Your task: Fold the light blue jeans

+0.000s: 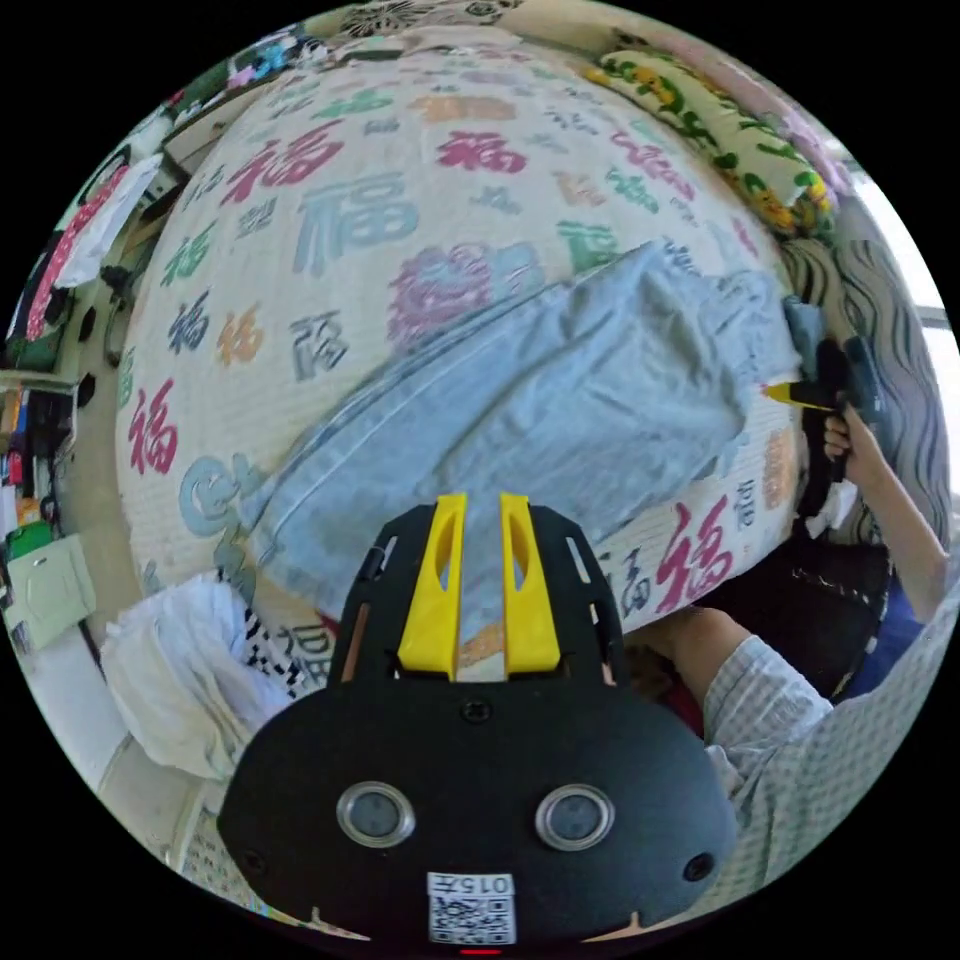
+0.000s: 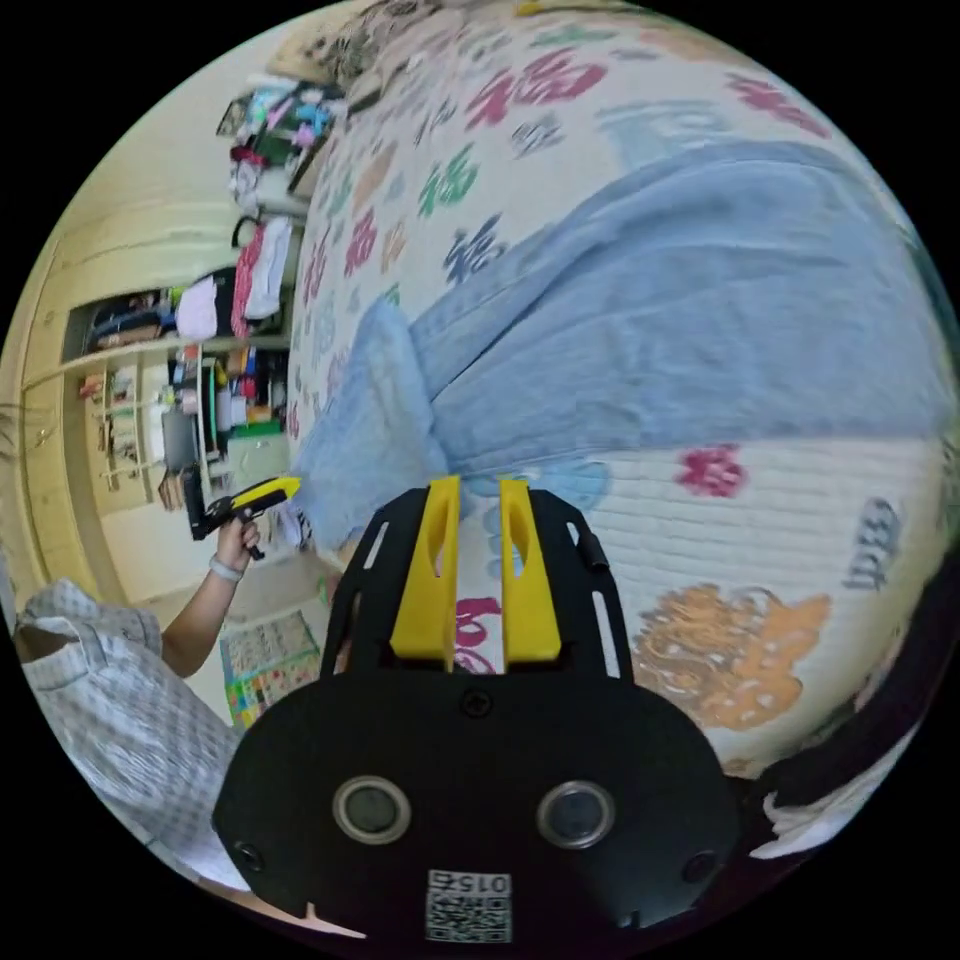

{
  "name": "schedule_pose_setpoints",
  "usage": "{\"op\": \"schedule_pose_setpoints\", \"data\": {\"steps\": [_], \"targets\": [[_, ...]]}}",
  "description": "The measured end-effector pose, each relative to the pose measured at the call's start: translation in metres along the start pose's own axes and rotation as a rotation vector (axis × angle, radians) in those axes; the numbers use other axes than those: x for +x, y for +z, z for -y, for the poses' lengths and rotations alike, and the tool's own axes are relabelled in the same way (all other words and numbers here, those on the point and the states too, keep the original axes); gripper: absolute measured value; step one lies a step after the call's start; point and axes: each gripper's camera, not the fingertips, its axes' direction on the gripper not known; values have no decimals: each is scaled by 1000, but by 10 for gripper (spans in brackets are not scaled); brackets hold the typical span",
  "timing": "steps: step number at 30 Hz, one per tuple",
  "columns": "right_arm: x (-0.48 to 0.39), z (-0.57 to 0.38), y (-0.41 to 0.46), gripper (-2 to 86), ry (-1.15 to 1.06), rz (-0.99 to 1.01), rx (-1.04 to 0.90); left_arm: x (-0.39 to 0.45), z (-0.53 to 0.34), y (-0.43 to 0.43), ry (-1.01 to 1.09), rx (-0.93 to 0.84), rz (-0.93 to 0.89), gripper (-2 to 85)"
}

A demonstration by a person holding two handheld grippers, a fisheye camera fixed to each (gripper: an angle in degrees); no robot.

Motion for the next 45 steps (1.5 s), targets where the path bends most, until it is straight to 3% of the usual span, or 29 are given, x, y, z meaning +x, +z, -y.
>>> {"op": "schedule_pose_setpoints", "data": {"steps": [7, 13, 18, 21, 23, 25, 28, 33, 36, 39, 45], "targets": [[206, -51, -58, 109, 405, 82, 403, 209, 259, 75, 487, 85, -281, 72], [319, -49, -25, 127, 552, 116, 429, 383, 441, 195, 656, -85, -282, 83], [382, -44, 3, 109, 607, 191, 447, 465, 530, 292, 606, -190, -105, 90], [404, -46, 18, 66, 587, 147, 432, 499, 566, 342, 607, -285, -199, 83], [416, -48, 22, 20, 501, 174, 434, 519, 580, 359, 671, -306, -106, 44], [431, -52, 21, 8, 448, 182, 432, 546, 604, 371, 782, -402, -193, 9], [445, -58, 20, 2, 413, 148, 456, 584, 625, 376, 947, -410, -141, 3], [476, -47, 50, 7, 464, 46, 422, 626, 628, 435, 1081, -417, 66, 24], [482, -56, 55, 25, 487, 36, 455, 624, 638, 433, 999, -296, 46, 56], [474, -75, 80, 45, 439, 170, 446, 587, 633, 404, 908, -189, -53, 60], [447, -59, 214, 97, 387, 481, 145, 465, 575, 417, 616, -442, -84, 82]]}}
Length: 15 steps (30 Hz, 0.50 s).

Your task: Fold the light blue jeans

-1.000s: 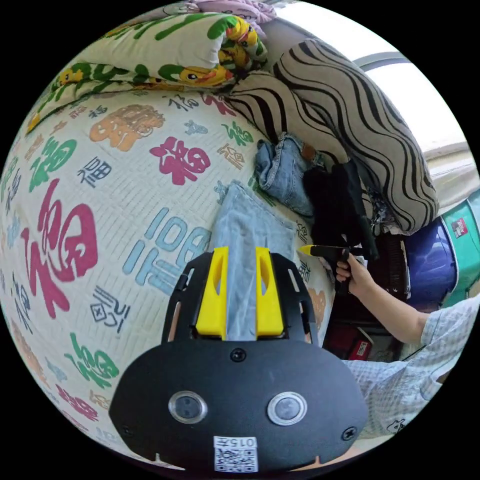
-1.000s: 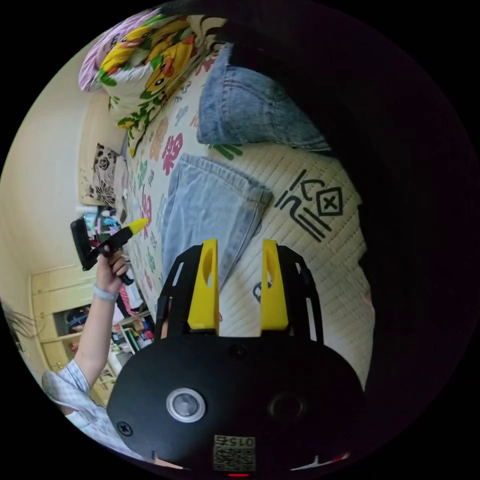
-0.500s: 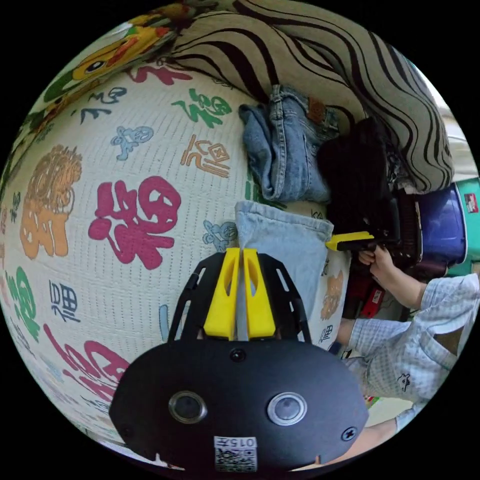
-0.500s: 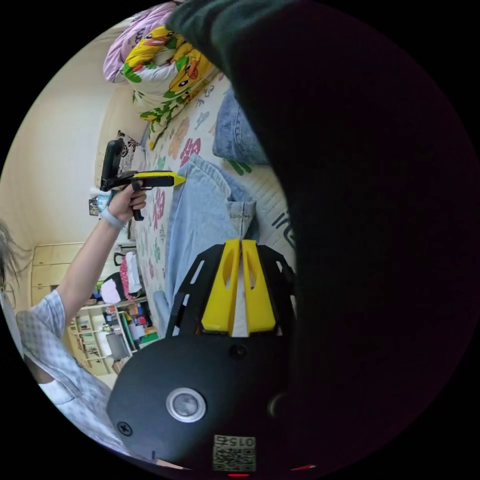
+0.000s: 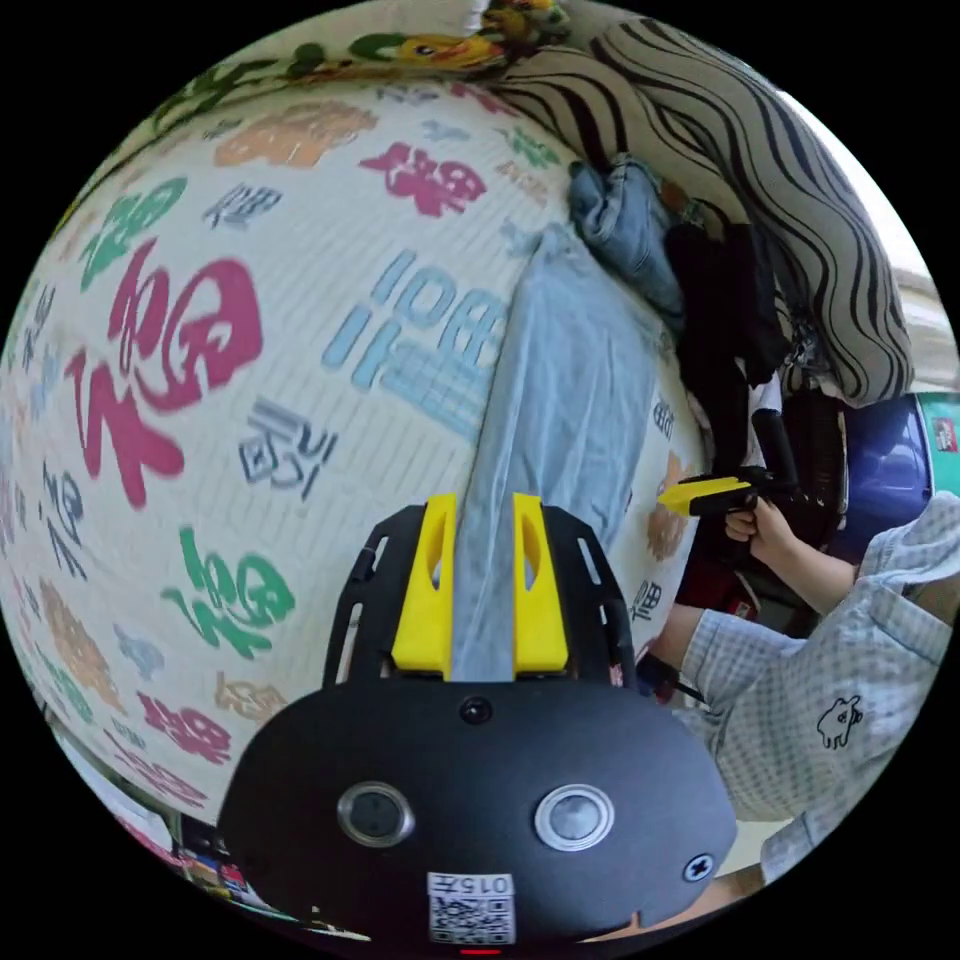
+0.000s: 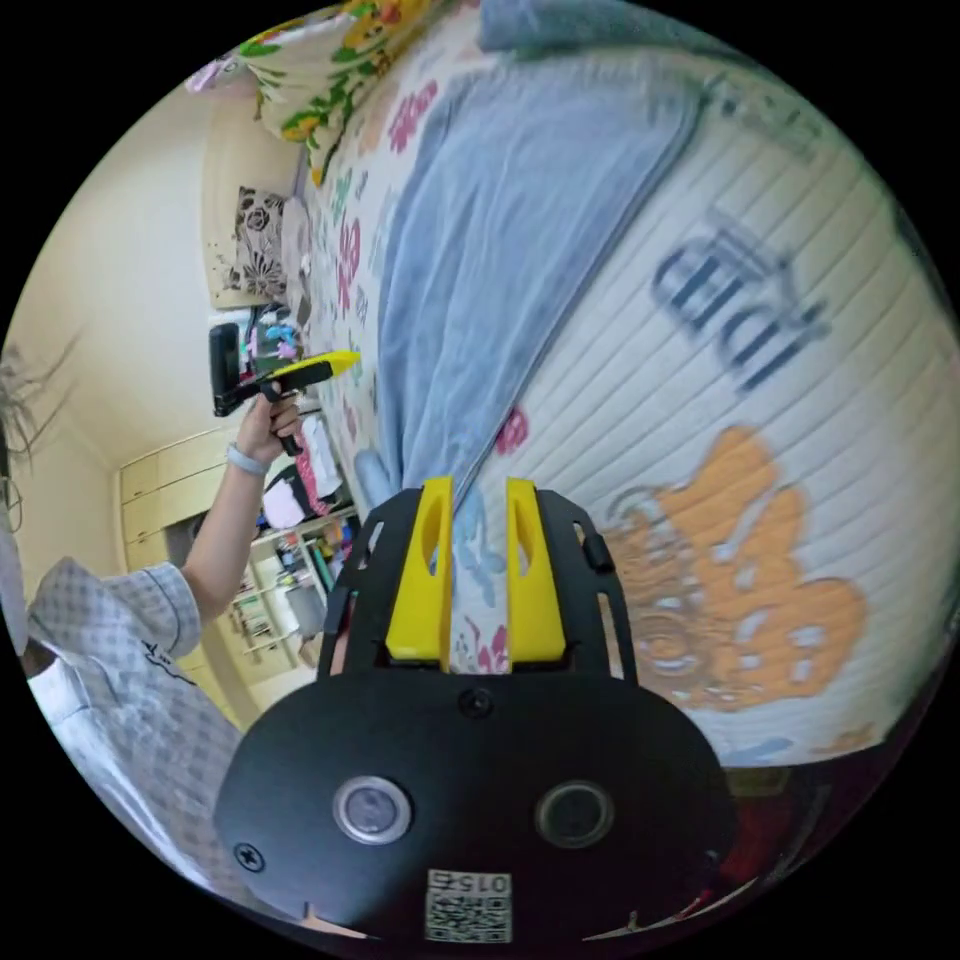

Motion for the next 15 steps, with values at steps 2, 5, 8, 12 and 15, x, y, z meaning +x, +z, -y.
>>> {"op": "schedule_pose_setpoints", "data": {"steps": [2, 5, 8, 12, 15], "targets": [[9, 6, 25, 106, 14, 56, -29, -16, -22, 24, -77, -60, -49, 78], [18, 22, 46, 101, 21, 75, -21, -25, -34, 47, -110, -48, -72, 52], [28, 41, 59, 82, 47, 51, -31, -25, -24, 53, -96, -30, -63, 40], [39, 53, 66, 44, 62, 33, -23, -18, -11, 46, -67, 43, -25, 52], [48, 57, 68, 15, 74, 85, -8, -13, 5, 64, -18, -75, 31, 31]]}}
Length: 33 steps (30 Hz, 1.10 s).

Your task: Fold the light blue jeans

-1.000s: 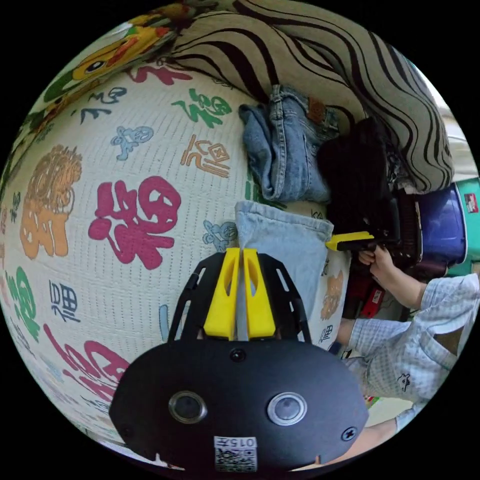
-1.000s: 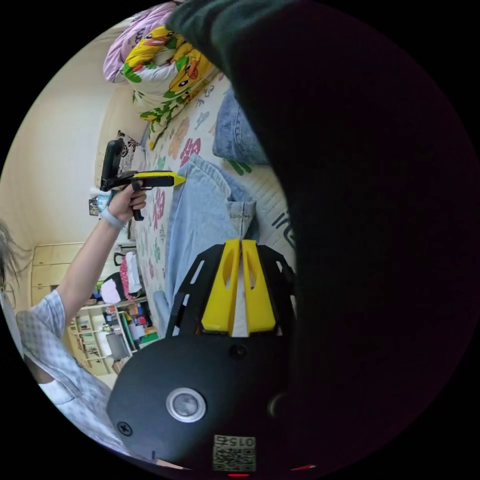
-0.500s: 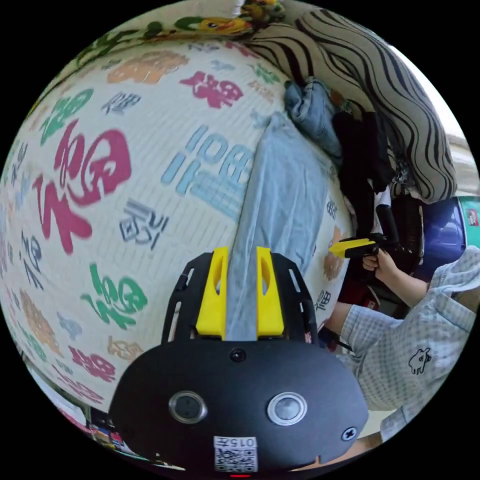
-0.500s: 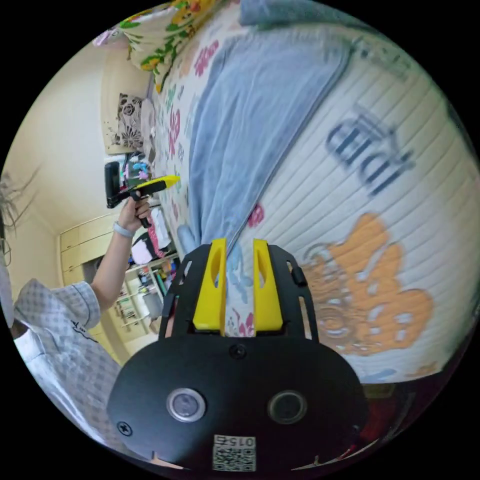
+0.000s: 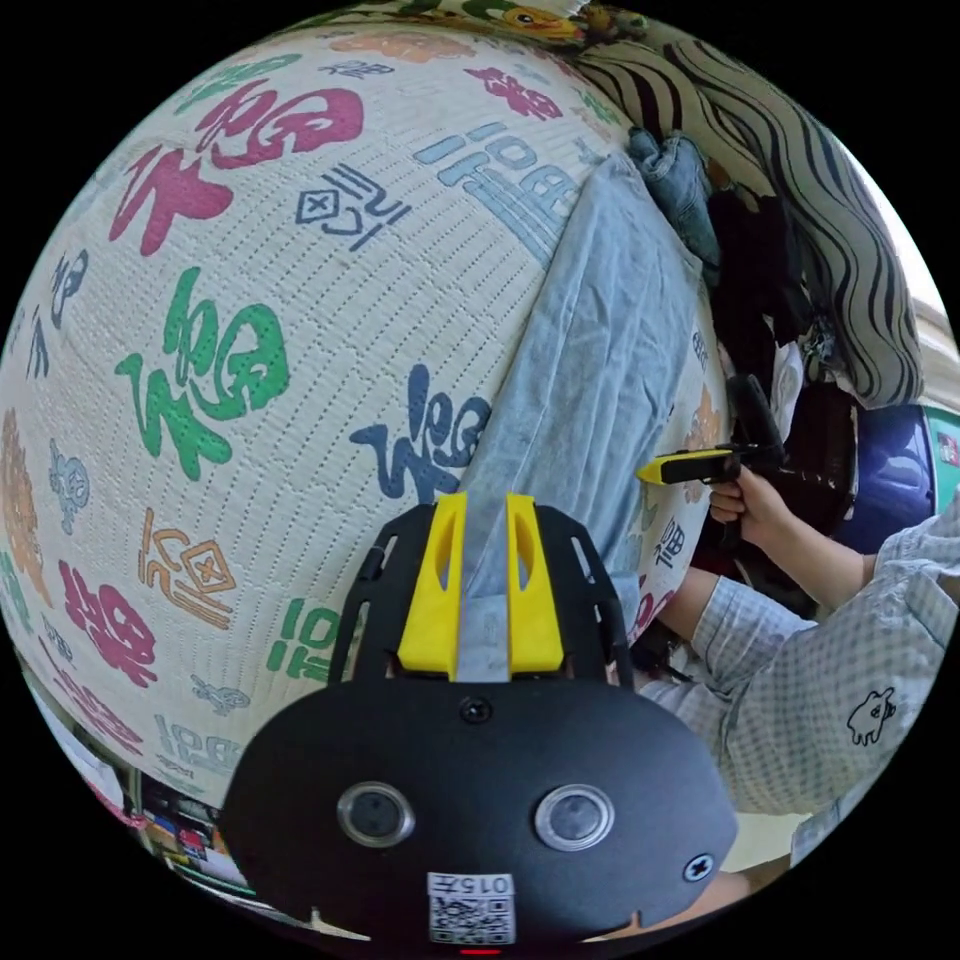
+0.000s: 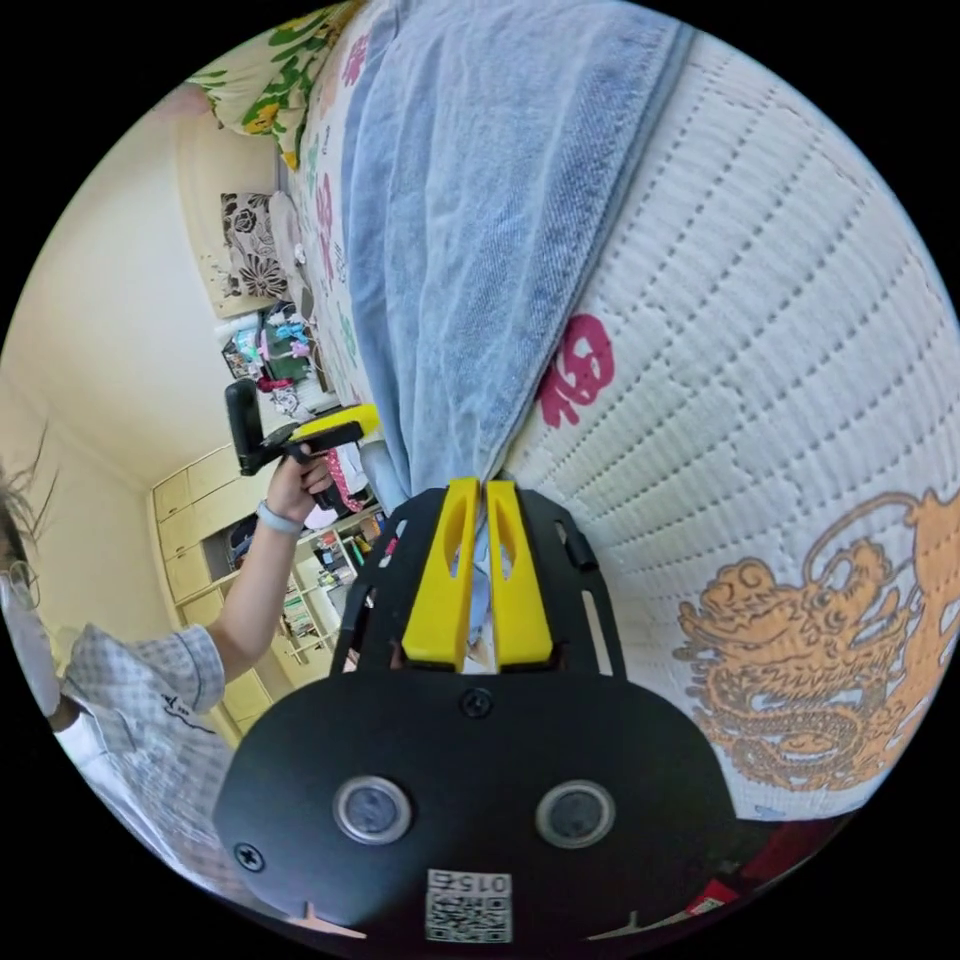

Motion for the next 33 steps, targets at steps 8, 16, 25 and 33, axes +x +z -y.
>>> {"op": "schedule_pose_setpoints", "data": {"steps": [8, 16, 25, 33], "targets": [[21, -11, -20, 4, -8, -74, 1, -1, 14, -6, 41, 2, 103, -8], [10, -6, -44, 82, -23, -92, 114, 11, 1, -3, -5, 58, 40, 27], [0, 27, -95, 72, -13, -141, 247, 61, 78, -15, 167, 140, 11, 64], [-8, 32, -100, 48, -26, -18, 183, 60, 67, -7, 159, 69, 51, 11]]}}
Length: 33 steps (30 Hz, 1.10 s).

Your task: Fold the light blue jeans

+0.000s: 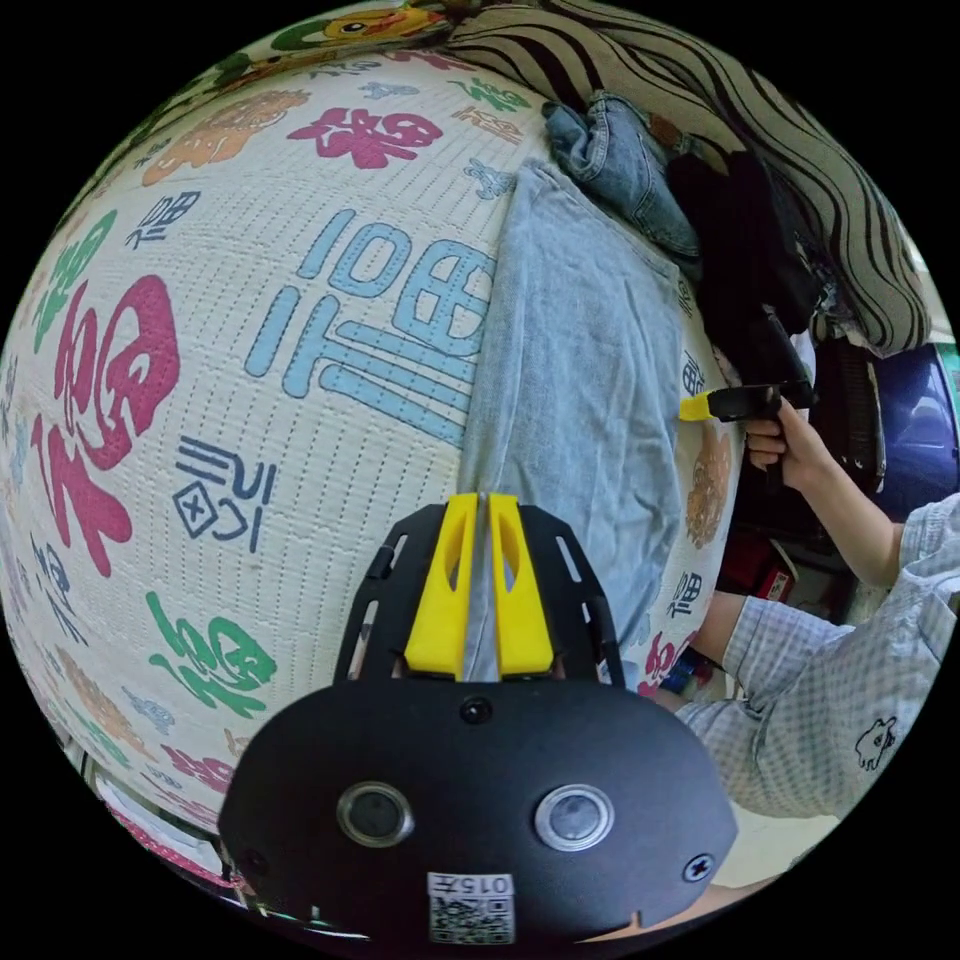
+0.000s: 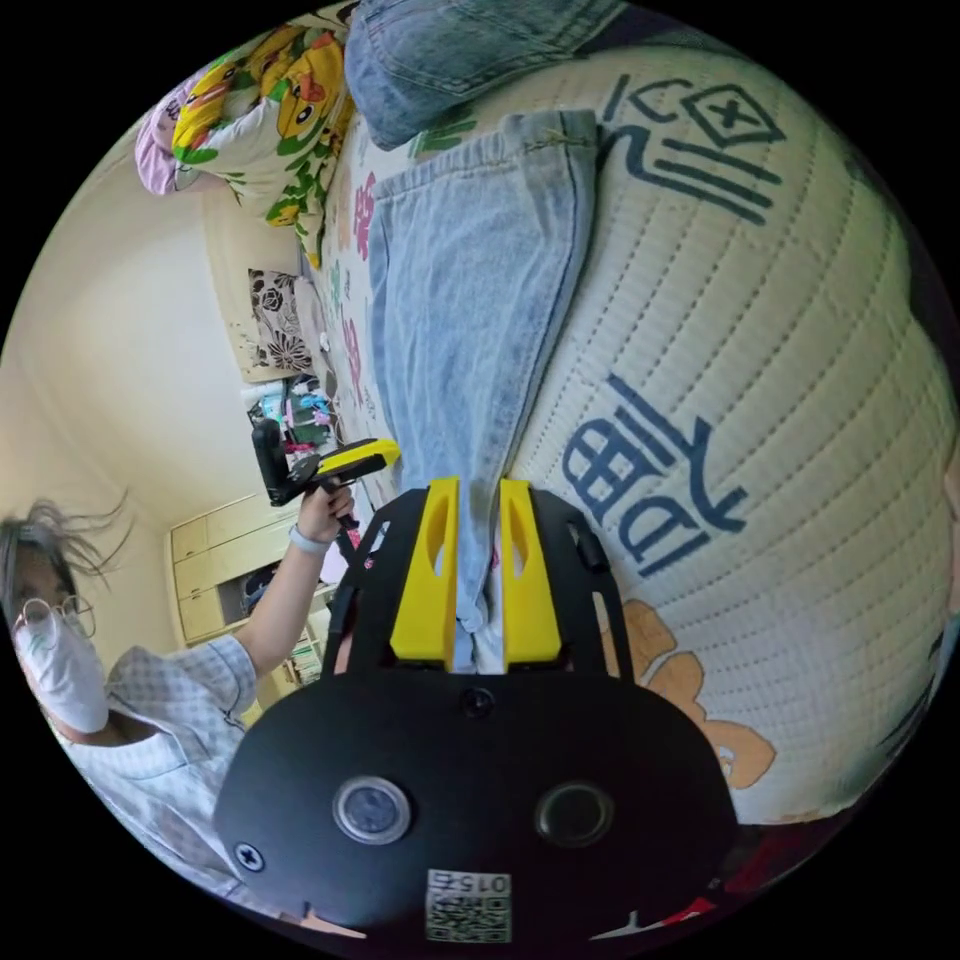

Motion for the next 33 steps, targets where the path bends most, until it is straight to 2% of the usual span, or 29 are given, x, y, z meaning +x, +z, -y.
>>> {"op": "schedule_pose_setpoints", "data": {"steps": [5, 8, 11, 13, 16, 20, 24, 27, 33], "targets": [[-16, -25, -25, 18, -21, -100, 61, 1, -16, -3, -28, -26, 10, 3], [-18, -40, -28, 21, -24, -40, 27, 5, -26, -7, -4, -62, 36, 4], [-36, -50, -46, 38, -42, -117, 60, 2, -38, -19, -6, -101, -7, 16], [-56, -55, -69, 53, -76, -195, 139, 6, -43, -49, 16, 25, -89, 35], [-75, -51, -78, 66, -97, -236, 205, 25, -25, -79, 111, 147, -74, 71], [-95, -51, -81, 85, -51, -250, 337, 50, 18, -75, 203, 104, 22, 108], [-115, -64, -74, 78, 10, -257, 453, 44, 29, -68, 126, 99, 28, 95], [-129, -75, -69, 36, 3, -250, 479, 38, 8, -74, 98, 81, 42, 63], [-177, -119, -77, -1, -108, -137, 525, 16, -82, -127, 136, 211, -187, 8]]}}
